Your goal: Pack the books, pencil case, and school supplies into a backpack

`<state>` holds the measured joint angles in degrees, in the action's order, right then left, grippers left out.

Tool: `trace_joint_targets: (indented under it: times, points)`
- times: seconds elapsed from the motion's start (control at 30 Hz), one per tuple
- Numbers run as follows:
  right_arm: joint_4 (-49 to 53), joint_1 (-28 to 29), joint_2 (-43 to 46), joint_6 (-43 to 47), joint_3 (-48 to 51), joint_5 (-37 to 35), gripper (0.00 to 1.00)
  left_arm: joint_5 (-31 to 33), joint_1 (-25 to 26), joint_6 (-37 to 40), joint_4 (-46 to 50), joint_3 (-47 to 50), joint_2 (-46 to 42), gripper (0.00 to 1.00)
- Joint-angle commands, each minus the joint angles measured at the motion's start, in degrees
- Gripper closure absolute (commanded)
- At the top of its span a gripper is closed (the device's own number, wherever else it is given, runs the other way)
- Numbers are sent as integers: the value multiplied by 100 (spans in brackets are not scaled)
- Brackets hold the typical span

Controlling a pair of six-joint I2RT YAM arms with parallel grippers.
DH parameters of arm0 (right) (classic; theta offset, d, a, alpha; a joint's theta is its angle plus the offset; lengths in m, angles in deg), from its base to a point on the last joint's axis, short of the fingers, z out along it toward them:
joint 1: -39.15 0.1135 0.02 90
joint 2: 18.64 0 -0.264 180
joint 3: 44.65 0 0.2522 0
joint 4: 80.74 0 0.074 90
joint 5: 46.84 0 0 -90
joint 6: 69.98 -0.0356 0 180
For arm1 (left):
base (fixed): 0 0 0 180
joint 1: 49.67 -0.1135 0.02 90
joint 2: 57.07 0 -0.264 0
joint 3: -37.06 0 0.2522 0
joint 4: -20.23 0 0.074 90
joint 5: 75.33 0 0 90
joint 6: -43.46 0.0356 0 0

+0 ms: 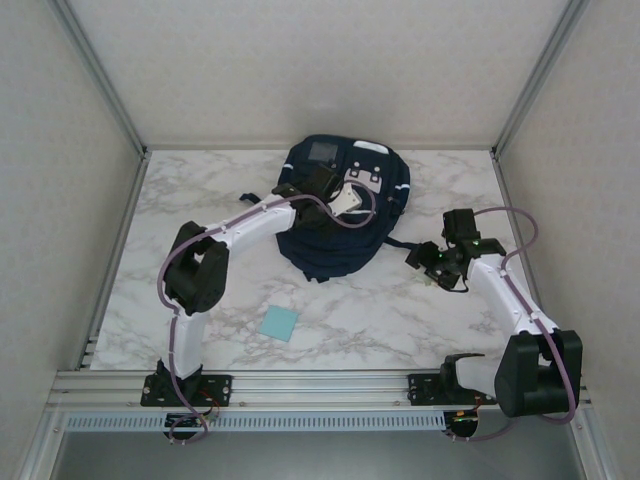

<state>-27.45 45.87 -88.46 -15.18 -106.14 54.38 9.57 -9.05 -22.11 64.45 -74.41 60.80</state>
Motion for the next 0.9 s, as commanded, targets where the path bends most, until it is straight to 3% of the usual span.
trace_joint_targets:
  times: [0.0,0.17,0.33,0.7,0.87]
  points:
    - [-507,121,151,-363,92,568,36,-263,-176,-584,145,-575,-244,100]
    - [-1189,546,-20,-890,-126,680,36,-621,-274,-1205,1003,-1808,167,100]
    - [-1411,878,-740,-1097,-848,455,36,-812,-272,-1483,1538,-2870,583,100]
    - [-1071,1321,-2531,-997,-2635,-57,34,-839,-274,-1692,1591,-3166,945,100]
    - [-946,1453,-3034,-1021,-3080,-180,26,-851,-274,-1856,1540,-3166,923,100]
